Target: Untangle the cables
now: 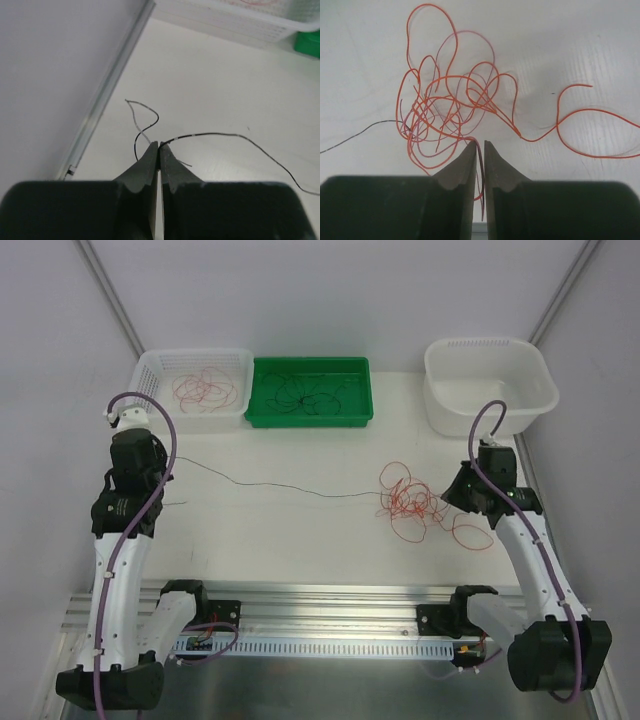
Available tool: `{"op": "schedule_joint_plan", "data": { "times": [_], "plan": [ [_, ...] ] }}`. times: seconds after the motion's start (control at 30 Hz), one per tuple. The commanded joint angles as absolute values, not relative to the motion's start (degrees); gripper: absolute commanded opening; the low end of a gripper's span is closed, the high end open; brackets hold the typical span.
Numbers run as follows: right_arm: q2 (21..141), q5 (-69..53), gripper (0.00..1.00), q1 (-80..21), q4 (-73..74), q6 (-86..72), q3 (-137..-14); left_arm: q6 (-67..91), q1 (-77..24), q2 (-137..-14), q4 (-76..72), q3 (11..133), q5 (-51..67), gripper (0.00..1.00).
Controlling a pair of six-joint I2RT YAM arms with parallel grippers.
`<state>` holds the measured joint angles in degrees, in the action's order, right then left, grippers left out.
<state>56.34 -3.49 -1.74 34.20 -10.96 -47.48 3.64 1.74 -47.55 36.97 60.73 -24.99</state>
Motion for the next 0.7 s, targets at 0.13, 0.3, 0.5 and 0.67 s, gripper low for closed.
{"op": "schedule_joint_plan", "data": {
  "times": [0.13,0.3,0.5,0.67],
  "plan": [
    [61.3,-1.9,0.2,-13.3,35.9,-7.8,-47.3,6.2,2.0,-46.3,33.5,54.4,-1.4,0.01],
    [62.9,-0.4,0.58,-18.8,37.0,-7.5,-47.5,7.8,1.9,-47.0,32.7,47.9,8.8,0.27],
    [59.3,-0.4,0.8,-23.1,39.0,-6.1,-49.1,6.3,0.3,-46.7,32.0,45.7,16.7,0.86],
    [55.6,-0.7,0.84,-24.5,39.5,-5.2,-49.7,5.6,-15.4,-49.0,25.2,46.0,23.9,0.92]
  ]
}}
